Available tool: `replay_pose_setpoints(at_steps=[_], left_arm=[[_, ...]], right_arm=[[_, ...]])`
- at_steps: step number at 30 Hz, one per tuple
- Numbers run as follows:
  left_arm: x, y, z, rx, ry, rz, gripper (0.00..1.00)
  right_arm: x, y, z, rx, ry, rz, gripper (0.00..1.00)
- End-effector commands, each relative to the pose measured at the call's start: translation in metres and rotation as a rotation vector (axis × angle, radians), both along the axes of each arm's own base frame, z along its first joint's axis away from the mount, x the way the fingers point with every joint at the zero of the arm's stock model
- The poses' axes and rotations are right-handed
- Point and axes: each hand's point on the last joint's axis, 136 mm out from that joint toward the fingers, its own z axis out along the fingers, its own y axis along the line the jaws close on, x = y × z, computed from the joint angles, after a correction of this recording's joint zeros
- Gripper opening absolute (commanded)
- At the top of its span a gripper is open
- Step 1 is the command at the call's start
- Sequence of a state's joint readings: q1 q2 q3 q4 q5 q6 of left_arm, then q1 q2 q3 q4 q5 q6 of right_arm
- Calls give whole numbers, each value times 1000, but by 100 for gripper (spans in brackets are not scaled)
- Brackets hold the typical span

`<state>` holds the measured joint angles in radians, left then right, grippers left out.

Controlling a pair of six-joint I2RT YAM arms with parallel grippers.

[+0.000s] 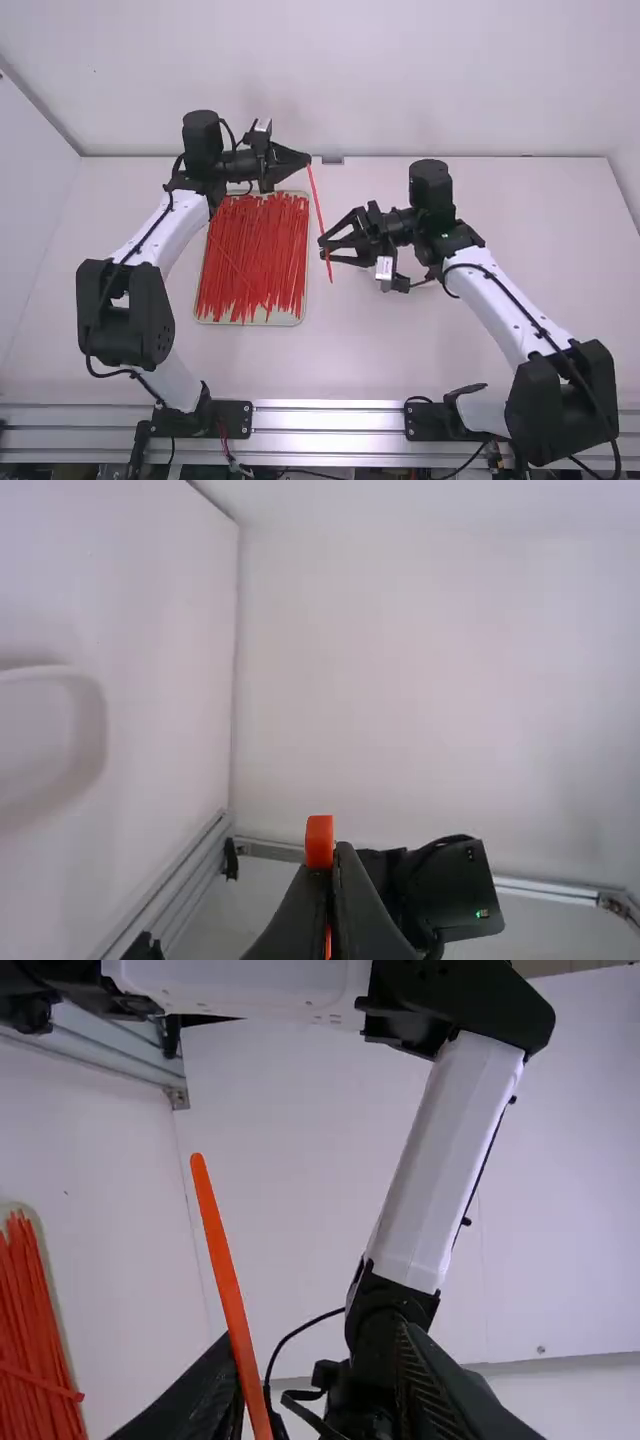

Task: Fasten the cable tie

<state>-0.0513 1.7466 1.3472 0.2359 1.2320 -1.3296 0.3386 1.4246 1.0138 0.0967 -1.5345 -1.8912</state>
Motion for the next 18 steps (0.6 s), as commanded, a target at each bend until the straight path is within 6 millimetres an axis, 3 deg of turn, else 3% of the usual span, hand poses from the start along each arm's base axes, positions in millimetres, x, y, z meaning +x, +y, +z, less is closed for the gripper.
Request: replay_pose_setpoints(at_steps=[1, 8, 11, 12, 18], left_arm=[[-6, 0, -1, -1, -15, -31, 2], [-6, 0, -3, 1, -4, -27, 2], [-4, -1, -4, 5, -3, -18, 2], [-4, -1, -4, 5, -3, -15, 2], [-2, 1, -4, 8, -3, -6, 2]], right_arm=[[-5, -1, -1, 1, 15, 15, 40], [-5, -1, -3, -2, 23, 15, 38], [-5, -1, -4, -3, 28, 16, 17], [-5, -1, -5, -4, 29, 16, 1], [-5, -1, -5, -19, 73, 14, 0]])
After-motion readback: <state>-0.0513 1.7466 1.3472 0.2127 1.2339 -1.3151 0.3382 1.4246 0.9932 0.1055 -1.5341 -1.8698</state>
